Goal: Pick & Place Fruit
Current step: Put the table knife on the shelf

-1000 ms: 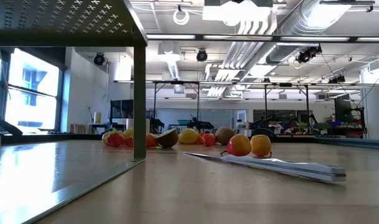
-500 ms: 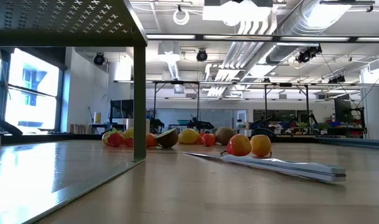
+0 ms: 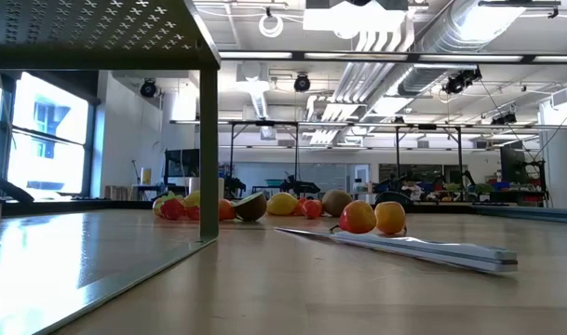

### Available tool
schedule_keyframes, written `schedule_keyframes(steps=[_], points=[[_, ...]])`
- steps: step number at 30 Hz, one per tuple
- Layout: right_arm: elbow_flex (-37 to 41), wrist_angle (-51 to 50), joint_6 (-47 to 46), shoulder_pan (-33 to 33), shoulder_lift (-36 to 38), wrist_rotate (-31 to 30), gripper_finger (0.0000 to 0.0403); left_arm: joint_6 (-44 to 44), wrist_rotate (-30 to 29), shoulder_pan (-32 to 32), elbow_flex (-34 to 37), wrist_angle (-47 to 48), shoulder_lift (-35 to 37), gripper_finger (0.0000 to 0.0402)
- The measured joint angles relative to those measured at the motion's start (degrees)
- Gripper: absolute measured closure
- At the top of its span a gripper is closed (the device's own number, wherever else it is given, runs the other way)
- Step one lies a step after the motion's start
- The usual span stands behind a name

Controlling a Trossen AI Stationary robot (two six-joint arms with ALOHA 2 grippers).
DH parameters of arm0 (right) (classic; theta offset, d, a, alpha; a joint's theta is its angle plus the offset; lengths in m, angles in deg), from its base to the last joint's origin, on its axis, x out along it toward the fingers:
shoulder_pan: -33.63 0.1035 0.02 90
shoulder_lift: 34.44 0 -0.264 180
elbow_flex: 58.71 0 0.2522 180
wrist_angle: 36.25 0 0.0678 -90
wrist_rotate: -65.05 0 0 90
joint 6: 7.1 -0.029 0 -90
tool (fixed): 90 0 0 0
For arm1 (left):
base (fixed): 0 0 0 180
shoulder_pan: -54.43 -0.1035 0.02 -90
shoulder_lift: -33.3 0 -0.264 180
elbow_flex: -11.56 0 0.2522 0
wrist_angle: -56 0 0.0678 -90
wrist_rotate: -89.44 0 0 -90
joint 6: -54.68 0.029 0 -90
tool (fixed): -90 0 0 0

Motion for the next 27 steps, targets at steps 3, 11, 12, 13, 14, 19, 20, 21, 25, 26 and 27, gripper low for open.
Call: schedule_keyframes(steps=[3, 11, 12, 13, 14, 19, 20, 21, 25, 26, 27], points=[[0.0, 0.3, 0.1, 0.0, 0.0, -0.2, 0.0153, 3.3, -2.6, 0.0, 0.0, -1.0, 1.7, 0.0394], [0.0, 0.4, 0.2, 0.0, 0.0, -0.3, 0.0153, 6.5, -3.0, 0.0, 0.0, 1.3, 2.7, 0.0393], [0.0, 0.3, 0.2, 0.0, 0.0, -0.3, 0.0153, 6.5, -3.6, 0.0, 0.0, 0.9, 2.7, 0.0394], [0.0, 0.3, 0.2, 0.0, 0.0, -0.3, 0.0153, 6.7, -5.2, 0.0, 0.0, 0.6, 2.7, 0.0395], [0.0, 0.3, 0.4, 0.0, 0.0, -0.3, 0.0153, 7.9, -7.4, 0.0, 0.0, 0.2, 2.7, 0.0397], [0.0, 0.4, 0.6, 0.0, 0.0, -0.3, 0.0153, 25.6, -15.7, 0.0, 0.0, -6.6, 3.1, 0.0400], [0.0, 0.3, 0.6, 0.0, 0.0, -0.3, 0.0153, 28.4, -15.8, 0.0, 0.0, -7.5, 3.3, 0.0400], [0.0, 0.4, 0.6, 0.0, 0.0, -0.3, 0.0153, 30.7, -15.9, 0.0, 0.0, -8.0, 3.5, 0.0400], [0.0, 0.4, 0.5, 0.0, 0.0, -0.4, 0.0153, 38.0, -16.7, 0.0, 0.8, -8.1, 4.8, 0.0400], [0.0, 0.4, 0.5, 0.0, 0.0, -0.3, 0.0153, 39.3, -16.7, 0.0, 1.7, -8.2, 5.4, 0.0400], [0.0, 0.4, 0.5, 0.0, 0.0, -0.3, 0.0153, 40.3, -16.9, 0.0, 3.0, -8.8, 6.1, 0.0400]])
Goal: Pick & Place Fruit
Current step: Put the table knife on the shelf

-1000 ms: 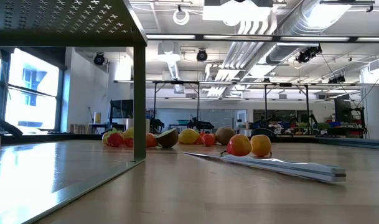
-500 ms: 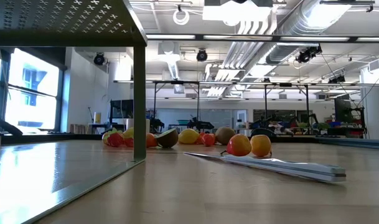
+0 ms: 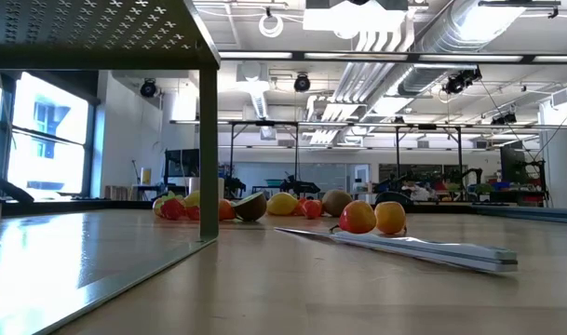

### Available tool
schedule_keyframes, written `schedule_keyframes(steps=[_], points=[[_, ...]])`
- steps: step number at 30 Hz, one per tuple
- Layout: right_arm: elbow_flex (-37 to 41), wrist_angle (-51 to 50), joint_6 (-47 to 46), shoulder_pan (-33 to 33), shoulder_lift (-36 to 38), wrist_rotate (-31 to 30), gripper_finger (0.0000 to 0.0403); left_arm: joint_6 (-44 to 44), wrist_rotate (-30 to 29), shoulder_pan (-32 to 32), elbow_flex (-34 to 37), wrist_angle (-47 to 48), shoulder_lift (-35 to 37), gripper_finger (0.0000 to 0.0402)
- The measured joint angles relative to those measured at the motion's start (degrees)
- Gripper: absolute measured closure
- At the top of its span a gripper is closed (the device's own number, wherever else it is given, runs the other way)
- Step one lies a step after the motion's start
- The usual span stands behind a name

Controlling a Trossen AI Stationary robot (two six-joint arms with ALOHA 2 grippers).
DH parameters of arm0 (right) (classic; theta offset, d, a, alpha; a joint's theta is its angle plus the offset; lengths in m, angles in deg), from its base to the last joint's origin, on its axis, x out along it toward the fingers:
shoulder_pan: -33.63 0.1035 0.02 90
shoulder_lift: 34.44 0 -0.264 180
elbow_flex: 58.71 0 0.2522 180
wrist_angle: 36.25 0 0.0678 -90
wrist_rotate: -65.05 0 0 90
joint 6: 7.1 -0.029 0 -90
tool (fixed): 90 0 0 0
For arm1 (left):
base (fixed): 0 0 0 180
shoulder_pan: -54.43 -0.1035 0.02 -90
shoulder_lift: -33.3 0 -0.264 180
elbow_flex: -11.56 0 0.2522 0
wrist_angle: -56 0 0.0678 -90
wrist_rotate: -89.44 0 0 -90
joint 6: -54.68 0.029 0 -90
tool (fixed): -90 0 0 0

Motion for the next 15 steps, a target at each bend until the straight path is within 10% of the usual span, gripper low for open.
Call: schedule_keyframes(steps=[15], points=[[0.0, 0.0, 0.2, -0.1, 0.0, -2.7, 0.0153, 16.1, 6.3, 0.0, 24.0, -22.4, 19.7, 0.0401]])
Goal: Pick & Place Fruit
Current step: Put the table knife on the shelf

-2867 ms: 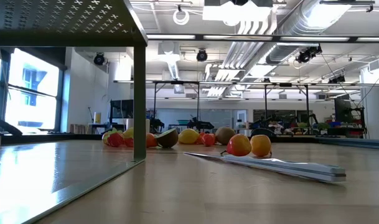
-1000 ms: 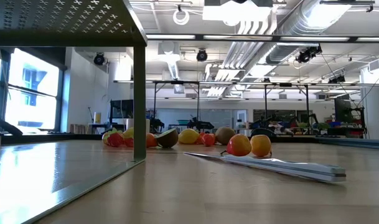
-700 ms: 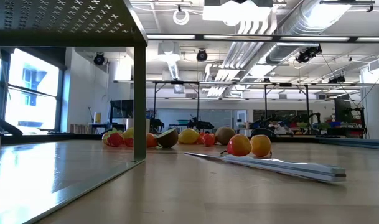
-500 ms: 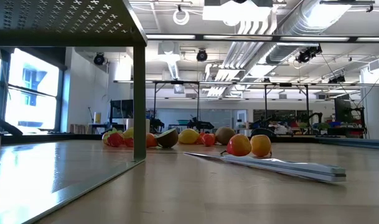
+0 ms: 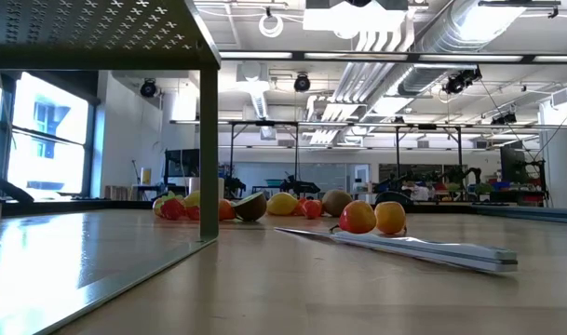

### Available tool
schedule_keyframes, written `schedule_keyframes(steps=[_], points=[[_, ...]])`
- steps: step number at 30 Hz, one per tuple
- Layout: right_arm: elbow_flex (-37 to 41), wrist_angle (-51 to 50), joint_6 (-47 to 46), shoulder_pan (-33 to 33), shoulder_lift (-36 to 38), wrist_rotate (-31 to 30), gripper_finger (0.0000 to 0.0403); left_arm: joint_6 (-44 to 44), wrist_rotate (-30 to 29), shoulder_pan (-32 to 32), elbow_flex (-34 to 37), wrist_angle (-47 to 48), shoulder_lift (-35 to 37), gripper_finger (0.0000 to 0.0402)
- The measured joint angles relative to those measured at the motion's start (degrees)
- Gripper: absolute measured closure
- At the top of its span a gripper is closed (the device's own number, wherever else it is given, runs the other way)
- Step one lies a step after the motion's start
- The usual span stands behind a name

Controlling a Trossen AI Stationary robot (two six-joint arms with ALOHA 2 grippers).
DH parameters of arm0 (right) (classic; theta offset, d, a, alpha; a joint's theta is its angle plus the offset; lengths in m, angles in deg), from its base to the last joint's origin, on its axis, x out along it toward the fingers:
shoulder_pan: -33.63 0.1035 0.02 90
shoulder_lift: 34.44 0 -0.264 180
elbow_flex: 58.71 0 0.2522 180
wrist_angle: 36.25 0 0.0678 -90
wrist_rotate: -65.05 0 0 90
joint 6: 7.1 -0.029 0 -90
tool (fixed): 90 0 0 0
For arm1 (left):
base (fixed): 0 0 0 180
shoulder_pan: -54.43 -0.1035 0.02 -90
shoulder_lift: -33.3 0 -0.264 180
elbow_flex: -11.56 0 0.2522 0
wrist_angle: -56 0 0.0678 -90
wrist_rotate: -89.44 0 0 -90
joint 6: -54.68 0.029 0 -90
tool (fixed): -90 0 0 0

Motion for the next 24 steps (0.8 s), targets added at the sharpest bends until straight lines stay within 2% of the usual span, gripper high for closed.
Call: schedule_keyframes(steps=[8, 13, 19, 24], points=[[0.0, 0.0, -0.2, 0.5, 0.0, 0.2, 0.0153, 1.1, 0.7, 0.0, 7.4, -4.8, 10.4, 0.0401], [0.0, 2.5, 1.1, 1.5, 0.0, -0.6, 0.0153, 1.0, 0.2, 0.0, 8.6, -4.8, 13.1, 0.0401], [0.0, 0.1, -7.7, 3.8, 0.0, -10.2, 0.0153, 2.9, 0.0, 0.0, 8.7, -3.9, 13.1, 0.0401], [0.0, -0.4, -12.2, 8.6, 0.0, -20.6, 0.0153, 2.8, -0.1, 0.0, 8.7, -2.7, 13.1, 0.0401]])
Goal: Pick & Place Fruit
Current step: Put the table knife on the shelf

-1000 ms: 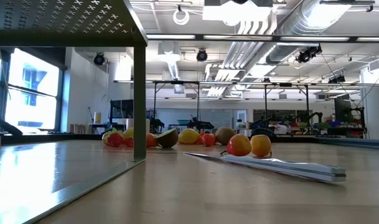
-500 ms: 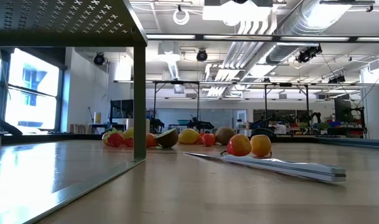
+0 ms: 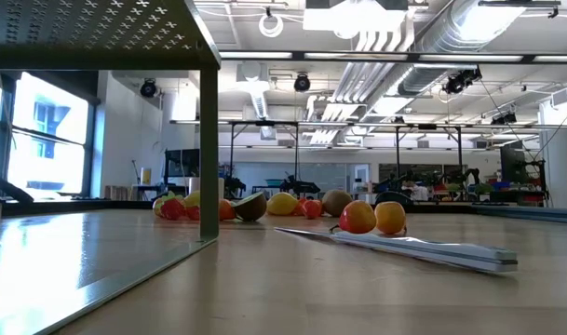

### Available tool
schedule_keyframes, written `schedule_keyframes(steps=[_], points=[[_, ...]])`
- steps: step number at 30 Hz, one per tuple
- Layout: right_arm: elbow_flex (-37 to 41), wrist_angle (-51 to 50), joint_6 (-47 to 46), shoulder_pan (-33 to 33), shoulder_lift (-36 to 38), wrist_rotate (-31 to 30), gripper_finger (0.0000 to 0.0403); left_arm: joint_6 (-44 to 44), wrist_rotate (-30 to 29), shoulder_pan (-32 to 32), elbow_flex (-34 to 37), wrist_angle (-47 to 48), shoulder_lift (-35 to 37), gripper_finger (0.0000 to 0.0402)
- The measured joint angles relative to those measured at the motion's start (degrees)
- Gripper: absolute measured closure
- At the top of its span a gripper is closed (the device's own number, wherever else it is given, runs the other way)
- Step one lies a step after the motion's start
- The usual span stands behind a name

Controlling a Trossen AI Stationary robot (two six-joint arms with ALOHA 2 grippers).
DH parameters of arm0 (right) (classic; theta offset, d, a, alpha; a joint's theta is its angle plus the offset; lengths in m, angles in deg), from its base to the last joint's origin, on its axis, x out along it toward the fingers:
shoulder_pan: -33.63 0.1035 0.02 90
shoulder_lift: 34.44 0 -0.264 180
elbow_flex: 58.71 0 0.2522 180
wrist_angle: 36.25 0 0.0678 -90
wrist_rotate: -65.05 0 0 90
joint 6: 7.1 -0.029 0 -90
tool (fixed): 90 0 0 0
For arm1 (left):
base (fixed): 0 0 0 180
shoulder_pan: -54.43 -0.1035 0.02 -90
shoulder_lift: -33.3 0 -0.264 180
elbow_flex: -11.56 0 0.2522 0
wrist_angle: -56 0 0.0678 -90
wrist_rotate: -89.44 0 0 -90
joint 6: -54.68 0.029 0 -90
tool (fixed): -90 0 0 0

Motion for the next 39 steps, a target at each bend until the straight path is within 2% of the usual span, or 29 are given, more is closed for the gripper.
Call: schedule_keyframes(steps=[5, 11, 16, 27, 34, 39], points=[[0.0, 2.7, -5.9, 4.7, -0.5, -10.2, 0.0153, -0.2, 1.2, 0.0, 0.0, 0.0, 0.0, 0.0401], [0.0, 9.2, -7.2, 9.2, -1.0, -19.5, 0.0153, -1.9, 4.7, 0.0, 0.0, 1.2, 0.3, 0.0401], [0.0, 9.3, -9.9, 11.3, -1.6, -24.4, 0.0153, -4.3, 5.2, 0.0, 0.0, 3.2, 0.8, 0.0401], [-1.7, 8.8, -15.2, 14.0, -1.7, -21.0, 0.0167, -4.2, 4.8, 0.0, 0.0, 3.3, 1.7, 0.0401], [-8.1, 6.7, -13.7, 15.6, -5.0, -18.2, 0.0172, -4.2, 3.9, 0.0, 0.0, 3.3, 1.7, 0.0401], [-14.5, -1.3, -16.8, 17.0, -8.9, -16.6, 0.0172, -4.2, 3.9, 0.0, 0.0, 3.3, 1.7, 0.0401]])
